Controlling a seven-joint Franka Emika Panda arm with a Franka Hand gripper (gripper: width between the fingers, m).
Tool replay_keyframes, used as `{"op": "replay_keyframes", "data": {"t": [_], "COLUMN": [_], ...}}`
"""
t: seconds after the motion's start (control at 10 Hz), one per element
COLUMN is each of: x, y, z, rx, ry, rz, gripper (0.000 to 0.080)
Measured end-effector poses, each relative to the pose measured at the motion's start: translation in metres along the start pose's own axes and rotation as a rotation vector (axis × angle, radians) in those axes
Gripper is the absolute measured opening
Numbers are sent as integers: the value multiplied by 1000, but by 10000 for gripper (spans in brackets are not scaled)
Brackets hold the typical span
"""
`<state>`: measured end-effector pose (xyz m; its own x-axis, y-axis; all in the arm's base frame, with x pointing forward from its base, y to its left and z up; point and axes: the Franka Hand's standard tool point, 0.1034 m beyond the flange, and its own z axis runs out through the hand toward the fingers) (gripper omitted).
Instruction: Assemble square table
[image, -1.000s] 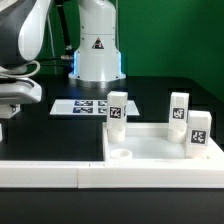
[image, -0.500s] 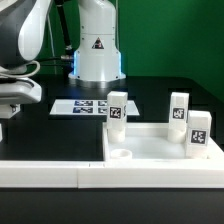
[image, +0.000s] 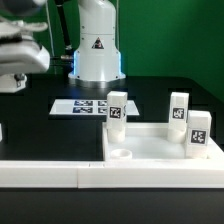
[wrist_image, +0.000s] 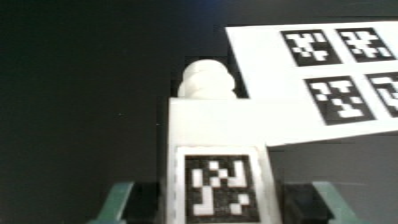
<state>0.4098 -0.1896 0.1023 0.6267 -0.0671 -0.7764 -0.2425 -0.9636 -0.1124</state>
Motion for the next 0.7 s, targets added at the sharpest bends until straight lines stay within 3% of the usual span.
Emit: {"op": "replay_keyframes", "data": {"t": [0.1, 0.2, 0.4, 0.5, 0.6, 0.7], "x": [-2, 1, 2, 10, 18, 24], "y": [-13, -11, -10, -9, -21, -54], "z": [-20, -32, -30, -35, -36, -47], "rx": [19, 10, -1, -17, -36, -20], "ry": [42, 126, 244, 321, 400, 476], "rz": [30, 18, 12, 22, 44, 142], "gripper": [291, 291, 291, 291, 291, 291]}}
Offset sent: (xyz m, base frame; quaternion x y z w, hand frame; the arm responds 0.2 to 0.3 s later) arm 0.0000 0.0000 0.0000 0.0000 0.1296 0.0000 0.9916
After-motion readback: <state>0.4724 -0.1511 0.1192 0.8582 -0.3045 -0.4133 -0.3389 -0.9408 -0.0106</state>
